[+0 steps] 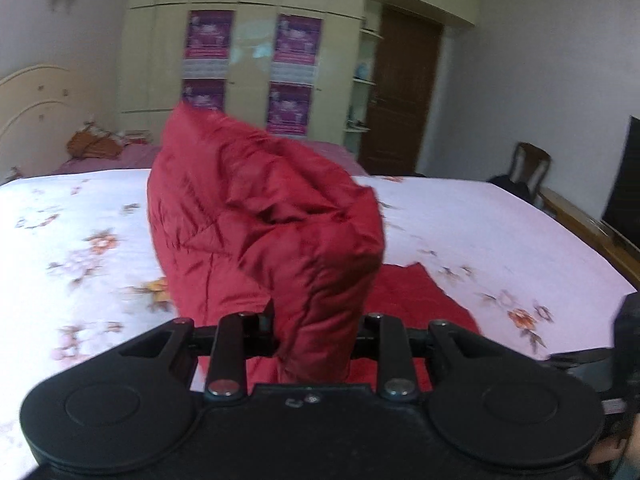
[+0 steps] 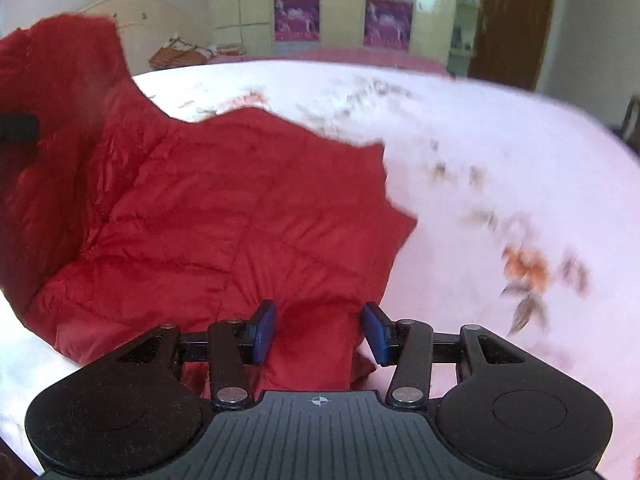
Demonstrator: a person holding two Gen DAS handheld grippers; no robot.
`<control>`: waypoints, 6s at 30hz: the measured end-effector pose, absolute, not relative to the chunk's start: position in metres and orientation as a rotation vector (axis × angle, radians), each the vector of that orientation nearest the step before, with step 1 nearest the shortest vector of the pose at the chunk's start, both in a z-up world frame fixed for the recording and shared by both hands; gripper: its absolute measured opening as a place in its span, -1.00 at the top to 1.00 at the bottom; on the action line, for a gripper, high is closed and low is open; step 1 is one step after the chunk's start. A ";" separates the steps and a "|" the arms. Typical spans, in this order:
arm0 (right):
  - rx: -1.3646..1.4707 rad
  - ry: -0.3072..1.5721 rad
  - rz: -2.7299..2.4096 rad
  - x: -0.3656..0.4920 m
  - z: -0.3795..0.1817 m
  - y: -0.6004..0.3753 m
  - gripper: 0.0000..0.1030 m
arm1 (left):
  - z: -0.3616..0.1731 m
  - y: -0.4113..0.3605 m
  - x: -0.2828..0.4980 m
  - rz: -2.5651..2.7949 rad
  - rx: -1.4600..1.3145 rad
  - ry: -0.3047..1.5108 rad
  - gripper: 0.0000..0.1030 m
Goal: Fold large clothes
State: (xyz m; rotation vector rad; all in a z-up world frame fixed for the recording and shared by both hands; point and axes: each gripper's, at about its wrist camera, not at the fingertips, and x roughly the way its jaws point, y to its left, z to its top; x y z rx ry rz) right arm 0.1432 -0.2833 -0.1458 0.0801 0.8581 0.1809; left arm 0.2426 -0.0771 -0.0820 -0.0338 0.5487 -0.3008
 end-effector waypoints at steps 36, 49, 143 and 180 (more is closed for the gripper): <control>0.314 0.642 0.266 0.127 -0.045 -0.325 -0.68 | -0.087 -0.066 0.223 -0.368 -0.054 0.568 -0.40; 0.290 0.785 0.199 0.108 -0.094 -0.299 0.89 | -0.156 -0.076 0.250 -0.491 -0.054 0.654 0.15; 0.111 0.860 0.071 0.306 -0.158 -0.323 -0.12 | -0.176 -0.119 0.441 -0.355 0.020 0.817 0.03; 0.261 0.940 0.180 0.150 -0.121 -0.335 -0.13 | -0.151 -0.072 0.295 -0.487 -0.059 0.836 -0.46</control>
